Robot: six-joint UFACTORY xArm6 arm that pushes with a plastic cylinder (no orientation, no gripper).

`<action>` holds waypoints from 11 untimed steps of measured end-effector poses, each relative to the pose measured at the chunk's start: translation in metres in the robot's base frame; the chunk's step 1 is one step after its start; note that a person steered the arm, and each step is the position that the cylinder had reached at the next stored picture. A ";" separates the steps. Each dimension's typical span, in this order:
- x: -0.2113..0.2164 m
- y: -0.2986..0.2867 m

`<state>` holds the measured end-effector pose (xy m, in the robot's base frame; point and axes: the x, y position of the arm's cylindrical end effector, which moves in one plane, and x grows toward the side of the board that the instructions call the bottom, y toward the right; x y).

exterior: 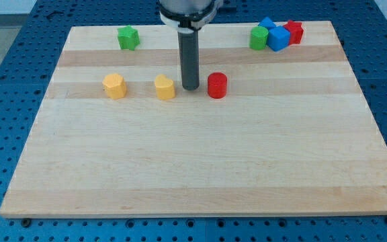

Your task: Move the red circle towards the group of the blocks

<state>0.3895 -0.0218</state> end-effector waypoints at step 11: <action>-0.044 0.165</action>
